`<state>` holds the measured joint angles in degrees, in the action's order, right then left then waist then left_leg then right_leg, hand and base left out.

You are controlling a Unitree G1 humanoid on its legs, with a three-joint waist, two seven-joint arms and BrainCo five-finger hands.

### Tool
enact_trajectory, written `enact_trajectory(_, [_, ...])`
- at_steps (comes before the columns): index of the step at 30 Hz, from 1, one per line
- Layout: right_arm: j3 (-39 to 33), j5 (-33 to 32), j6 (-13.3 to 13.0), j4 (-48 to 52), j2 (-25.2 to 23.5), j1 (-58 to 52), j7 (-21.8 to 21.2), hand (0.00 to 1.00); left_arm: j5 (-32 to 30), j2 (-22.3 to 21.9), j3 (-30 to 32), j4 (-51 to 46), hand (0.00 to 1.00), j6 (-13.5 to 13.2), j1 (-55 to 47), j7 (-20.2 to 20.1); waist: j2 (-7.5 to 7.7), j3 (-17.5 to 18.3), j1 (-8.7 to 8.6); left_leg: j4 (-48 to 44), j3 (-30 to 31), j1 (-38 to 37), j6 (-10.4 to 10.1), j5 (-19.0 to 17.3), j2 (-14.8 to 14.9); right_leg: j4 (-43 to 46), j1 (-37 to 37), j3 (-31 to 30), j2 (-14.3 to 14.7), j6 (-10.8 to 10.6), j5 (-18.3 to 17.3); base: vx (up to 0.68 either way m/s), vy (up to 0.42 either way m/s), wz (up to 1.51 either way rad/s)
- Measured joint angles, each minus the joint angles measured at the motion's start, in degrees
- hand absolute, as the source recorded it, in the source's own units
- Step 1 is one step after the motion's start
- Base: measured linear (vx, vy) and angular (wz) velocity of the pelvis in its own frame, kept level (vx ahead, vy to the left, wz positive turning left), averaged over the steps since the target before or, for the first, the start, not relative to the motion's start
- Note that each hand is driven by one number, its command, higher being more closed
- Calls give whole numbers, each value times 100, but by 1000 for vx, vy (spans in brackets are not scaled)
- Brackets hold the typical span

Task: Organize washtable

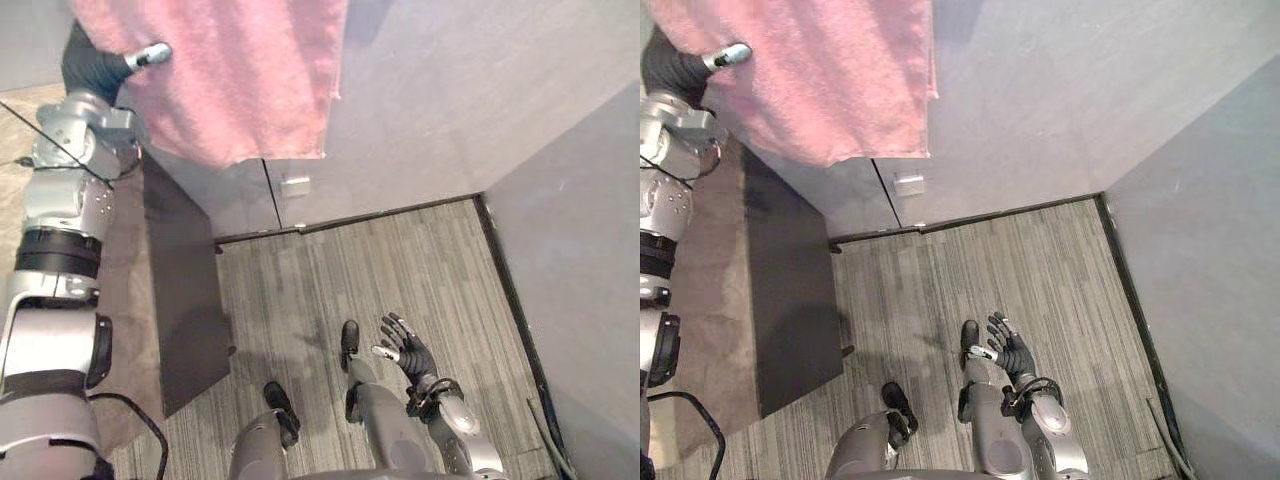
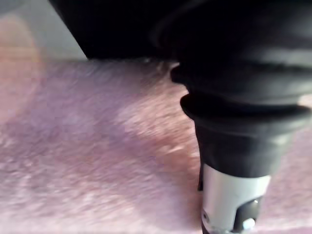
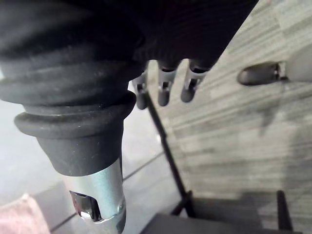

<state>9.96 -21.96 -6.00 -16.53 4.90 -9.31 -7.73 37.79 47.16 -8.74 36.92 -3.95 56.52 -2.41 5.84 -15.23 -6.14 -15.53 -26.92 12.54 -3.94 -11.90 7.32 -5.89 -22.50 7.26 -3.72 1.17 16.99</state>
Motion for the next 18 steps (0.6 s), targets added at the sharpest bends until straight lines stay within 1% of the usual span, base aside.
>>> enact_trajectory(7, [-5,2,-2,160,2,3,12,0,-147,-202,21,210,0,41,0,11,4,-33,-12,48,-38,-55,23,-15,-24,-13,9,-123,-26,-43,39,8,79,-3])
enact_trajectory(8, [-6,4,-6,278,5,6,12,0,-186,-239,43,216,100,45,1,29,6,-34,-11,35,-43,-58,33,-20,-29,-15,16,-133,-36,-48,43,-27,91,-2])
enact_trajectory(12, [-14,-8,-2,836,114,101,3,0,-252,-533,218,215,100,45,1,176,13,-38,36,16,-52,-101,41,-26,-30,-18,62,-144,-42,-48,41,-17,60,-1])
enact_trajectory(13, [-32,-43,8,1146,255,203,-14,0,-252,-610,254,214,100,44,1,250,17,-41,47,16,-57,-125,41,-26,-29,-18,80,-147,-41,-49,40,-12,54,-3])
enact_trajectory(15, [-120,-226,13,1705,672,507,-108,0,-252,-646,256,215,100,43,1,271,20,-43,43,19,-64,-164,41,-26,-27,-18,114,-145,-40,-49,41,-9,54,-3])
enact_trajectory(17, [-401,-472,-13,2131,1440,1262,-250,0,-249,-645,257,215,100,38,1,280,23,-44,46,45,-73,-251,41,-25,-27,-18,191,-141,-37,-51,41,1,68,-2])
enact_trajectory(18, [-462,-508,-11,2134,1669,1540,-259,0,-246,-645,257,214,100,34,2,284,24,-44,46,49,-72,-275,41,-25,-26,-17,215,-137,-37,-51,41,1,70,-1])
